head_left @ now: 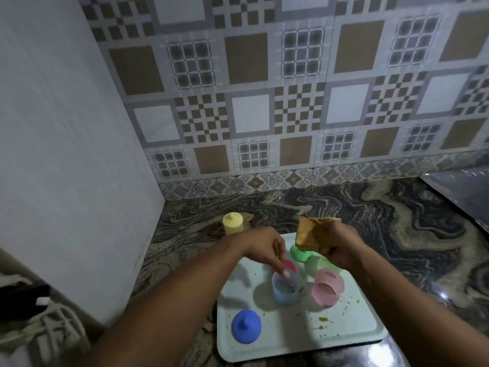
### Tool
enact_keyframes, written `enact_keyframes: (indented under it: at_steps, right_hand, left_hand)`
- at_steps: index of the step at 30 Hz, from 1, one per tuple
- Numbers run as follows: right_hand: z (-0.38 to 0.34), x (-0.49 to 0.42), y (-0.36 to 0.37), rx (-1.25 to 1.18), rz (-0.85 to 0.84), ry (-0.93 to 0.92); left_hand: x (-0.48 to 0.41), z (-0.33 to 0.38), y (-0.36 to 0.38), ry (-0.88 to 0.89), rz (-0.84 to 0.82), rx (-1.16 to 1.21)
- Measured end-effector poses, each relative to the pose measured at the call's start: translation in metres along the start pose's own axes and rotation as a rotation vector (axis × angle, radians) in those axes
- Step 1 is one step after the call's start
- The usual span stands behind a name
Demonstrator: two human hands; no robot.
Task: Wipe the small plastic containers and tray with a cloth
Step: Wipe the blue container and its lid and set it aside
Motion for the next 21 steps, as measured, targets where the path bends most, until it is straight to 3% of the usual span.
enact_keyframes:
  at_steps: [5,9,12,16,19,21]
  right_hand:
    - [0.017,-0.005,0.0,-0.013,0.02,0.017]
    - [0.022,-0.005,0.0,0.0,0.037,-0.01]
    - [0.027,0.008,0.001,0.065,0.096,-0.255]
    - [0.037,0.03,0.006,0.426,0.137,-0.735]
    - [0.05,0.033,0.022,0.448,-0.001,-0.71]
    - [0.046,0.034,0.028,0.208,-0.063,-0.526]
  left_hand:
    - [0.0,0.017,0.038,0.085,-0.012,-0.327]
    - [-0.005,0.005,0.051,0.104,0.079,-0.358]
    - [-0.008,-0.005,0.04,0.104,0.192,-0.213]
    - [-0.009,-0.006,0.008,0.126,0.308,0.206]
    - [-0.011,0.013,-0.007,0.223,0.368,0.373]
    - [-0.011,0.022,-0.014,0.279,0.392,0.407]
Point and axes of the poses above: each hand's wrist, its own x-axis away from the middle knuckle, its own y-axis out of the palm, z = x × y, the point moved 1 cm from there along -x, towards the middle knuckle
